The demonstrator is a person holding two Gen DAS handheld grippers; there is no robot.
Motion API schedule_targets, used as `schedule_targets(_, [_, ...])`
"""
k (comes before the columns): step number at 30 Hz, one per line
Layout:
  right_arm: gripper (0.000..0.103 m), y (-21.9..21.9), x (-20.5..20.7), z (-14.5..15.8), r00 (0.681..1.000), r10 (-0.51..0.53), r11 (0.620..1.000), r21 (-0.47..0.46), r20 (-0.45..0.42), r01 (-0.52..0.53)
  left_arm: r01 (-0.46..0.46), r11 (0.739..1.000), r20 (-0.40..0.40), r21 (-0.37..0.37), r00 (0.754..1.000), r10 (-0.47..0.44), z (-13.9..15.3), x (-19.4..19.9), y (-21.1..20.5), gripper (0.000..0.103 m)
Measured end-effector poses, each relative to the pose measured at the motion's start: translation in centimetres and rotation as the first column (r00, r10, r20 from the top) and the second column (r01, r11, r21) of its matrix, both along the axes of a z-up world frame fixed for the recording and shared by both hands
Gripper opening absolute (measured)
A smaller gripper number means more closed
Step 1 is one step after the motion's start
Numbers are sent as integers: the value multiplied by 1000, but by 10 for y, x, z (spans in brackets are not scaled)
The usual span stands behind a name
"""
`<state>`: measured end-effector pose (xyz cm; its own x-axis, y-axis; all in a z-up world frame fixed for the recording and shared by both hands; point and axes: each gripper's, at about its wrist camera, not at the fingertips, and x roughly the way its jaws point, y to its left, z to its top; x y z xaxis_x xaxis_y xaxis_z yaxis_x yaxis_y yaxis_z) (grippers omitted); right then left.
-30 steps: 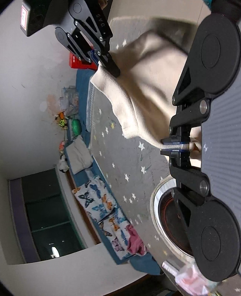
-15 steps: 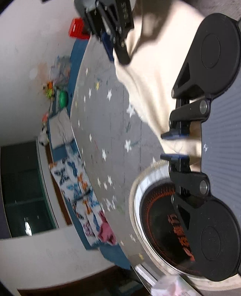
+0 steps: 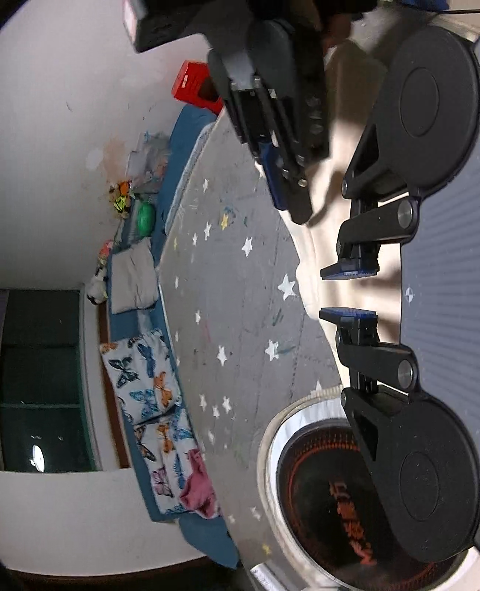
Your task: Fold clothes
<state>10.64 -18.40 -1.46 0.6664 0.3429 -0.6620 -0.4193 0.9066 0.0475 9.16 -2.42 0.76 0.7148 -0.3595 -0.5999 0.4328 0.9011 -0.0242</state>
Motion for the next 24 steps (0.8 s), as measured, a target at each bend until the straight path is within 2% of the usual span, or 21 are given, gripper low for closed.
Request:
schedule_targets(2, [19,4,4,-8,1000,2,1000,-12,-14,-2,-16,1000,-31,-14,999,15,-5,11,-1,17])
schedule_targets(5, [19,9,3,-12,1000,24,999,-43,15,-23,-49,999,-67,-12,997,48,-14,20,1,18])
schedule_targets(14, [19,-32,-53,9,999,-22,999,-26,47,23,-69,998,-63,-12,996,68,-18,13,2,18])
schedule_targets(17, [19,-53,-69,6,996,-79,996,-27,30,79,-70,998,-56,-4,996,70,-17,12,0,18])
schedule_targets(22, [19,-77,-64,1,987,-160,987,20,19,160,-80,997,-56,2,995,80,-17,12,-2,19])
schedule_targets(24, [19,-80,-57,0,987,-162,986,38,16,162,-83,997,-56,5,995,83,-17,12,-3,19])
